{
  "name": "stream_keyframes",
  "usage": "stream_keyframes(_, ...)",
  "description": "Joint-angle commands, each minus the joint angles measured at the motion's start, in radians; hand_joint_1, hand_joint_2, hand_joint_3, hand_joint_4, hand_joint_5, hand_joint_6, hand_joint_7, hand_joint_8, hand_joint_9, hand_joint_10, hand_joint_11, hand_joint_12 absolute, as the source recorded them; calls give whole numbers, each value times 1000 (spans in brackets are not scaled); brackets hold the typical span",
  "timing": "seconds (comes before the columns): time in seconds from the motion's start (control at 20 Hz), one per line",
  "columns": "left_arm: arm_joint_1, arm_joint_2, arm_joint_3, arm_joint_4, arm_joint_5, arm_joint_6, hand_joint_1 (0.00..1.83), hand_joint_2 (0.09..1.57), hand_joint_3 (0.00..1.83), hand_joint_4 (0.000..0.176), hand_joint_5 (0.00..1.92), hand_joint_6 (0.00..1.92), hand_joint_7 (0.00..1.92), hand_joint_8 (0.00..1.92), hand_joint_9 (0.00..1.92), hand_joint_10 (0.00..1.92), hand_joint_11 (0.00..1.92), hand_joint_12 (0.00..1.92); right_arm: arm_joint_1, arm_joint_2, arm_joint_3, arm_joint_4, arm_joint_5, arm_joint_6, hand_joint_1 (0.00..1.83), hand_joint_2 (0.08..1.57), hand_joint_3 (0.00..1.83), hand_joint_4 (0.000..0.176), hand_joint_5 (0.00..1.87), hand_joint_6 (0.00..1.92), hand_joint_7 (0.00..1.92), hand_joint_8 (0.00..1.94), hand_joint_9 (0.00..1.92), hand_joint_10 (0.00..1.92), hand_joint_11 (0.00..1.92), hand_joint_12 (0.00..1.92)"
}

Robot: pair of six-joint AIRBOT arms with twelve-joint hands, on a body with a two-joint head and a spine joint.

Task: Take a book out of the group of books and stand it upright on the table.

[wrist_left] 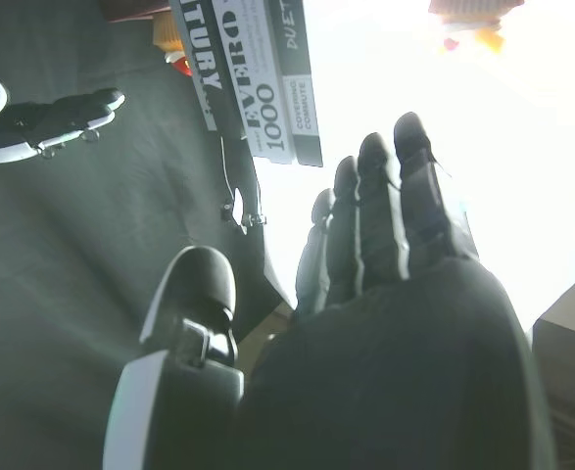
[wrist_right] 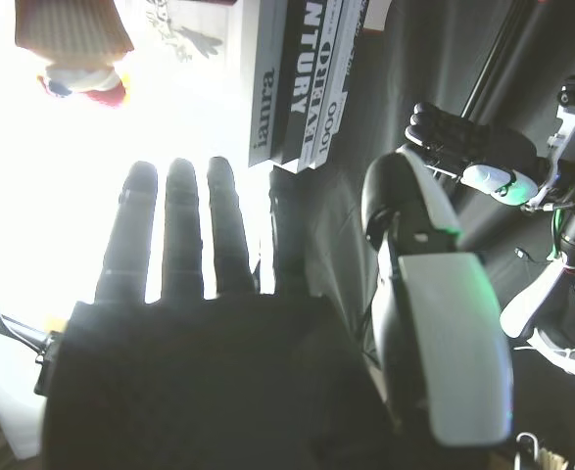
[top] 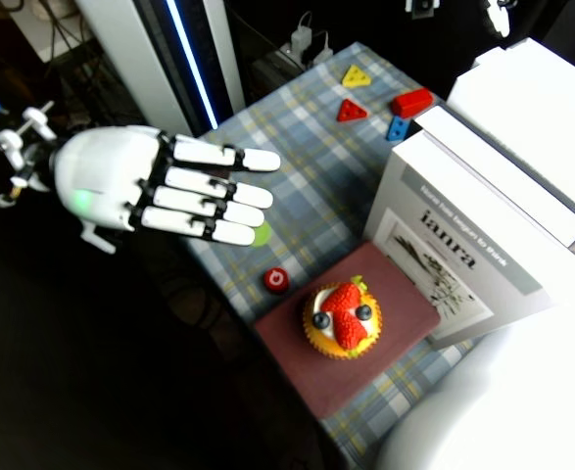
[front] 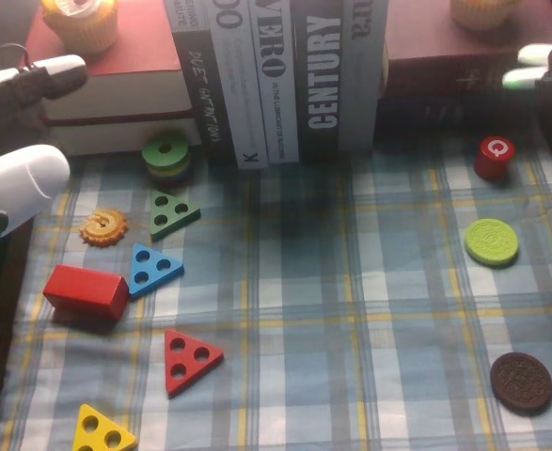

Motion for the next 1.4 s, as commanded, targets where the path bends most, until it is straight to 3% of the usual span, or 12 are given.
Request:
stream_keyframes(0.0, -10, -3, 0, 3, -122, -3, 208, 1392, 12, 135, 383, 6, 249, 1, 193, 6, 21, 392, 10, -5, 6, 20, 125, 5, 772, 1391, 3, 0, 576, 4, 480, 4, 477, 13, 255, 652)
stream_keyframes(0.15, -11, -4, -1, 0, -121, -3, 209, 1394, 6, 150, 372, 0, 231, 0, 185, 0, 5, 388, 78, -23, 14, 6, 125, -28, 574, 1397, 5, 0, 532, 0, 353, 1, 348, 0, 167, 570)
stream_keyframes(0.25, -11, -7, 0, -2, -121, -3, 200, 1394, 4, 154, 384, 5, 248, 7, 211, 10, 23, 395, 166, -58, 43, -28, 124, -34, 425, 1398, 4, 40, 494, 0, 312, 0, 269, 0, 77, 512)
stream_keyframes(0.35, -11, -10, -1, 0, -119, -3, 167, 1401, 4, 170, 376, 0, 243, 2, 220, 9, 20, 395, 247, -86, 74, -65, 89, -34, 265, 1437, 14, 57, 421, 3, 260, 1, 197, 1, 5, 443)
stream_keyframes(0.4, -11, -11, -1, 2, -118, -3, 153, 1404, 4, 170, 379, 1, 238, 0, 224, 7, 24, 396, 277, -94, 85, -78, 67, -34, 212, 1440, 9, 71, 396, 2, 220, 2, 156, 1, 0, 376)
stream_keyframes(0.5, -11, -14, 0, 2, -115, -3, 105, 1406, 3, 174, 382, 0, 237, 0, 213, 0, 3, 379, 339, -117, 113, -108, 17, -34, 55, 1400, 0, 125, 358, 1, 97, 2, 64, 1, 0, 283)
stream_keyframes(0.55, -11, -16, 1, 2, -111, -3, 103, 1405, 1, 175, 387, 1, 241, 1, 212, 0, 0, 364, 364, -125, 125, -121, -11, -43, 10, 1323, 0, 166, 292, 0, 19, 0, 35, 1, 5, 320)
stream_keyframes(0.6, -12, -19, 3, 2, -107, -3, 103, 1405, 1, 176, 386, 1, 239, 0, 219, 3, 0, 360, 393, -130, 129, -123, -45, -78, 1, 1262, 8, 174, 260, 0, 3, 0, 27, 1, 0, 401)
stream_keyframes(0.75, -14, -26, 4, 3, -92, -3, 93, 1396, 0, 176, 368, 0, 274, 5, 234, 3, 0, 313, 464, -145, 134, -123, -125, -179, 0, 1160, 0, 176, 207, 2, 0, 0, 0, 0, 0, 180)
stream_keyframes(0.95, -16, -30, 7, 6, -81, -4, 116, 1390, 0, 176, 364, 0, 312, 13, 252, 7, 2, 279, 531, -185, 174, -150, -201, -196, 0, 1140, 0, 176, 212, 1, 0, 0, 0, 0, 0, 20)
stream_keyframes(1.35, -26, -45, 19, 21, -51, -7, 130, 1407, 1, 176, 264, 0, 344, 0, 366, 6, 8, 220, 627, -254, 227, -225, -335, -227, 0, 1111, 0, 176, 180, 0, 0, 0, 0, 0, 0, 0)
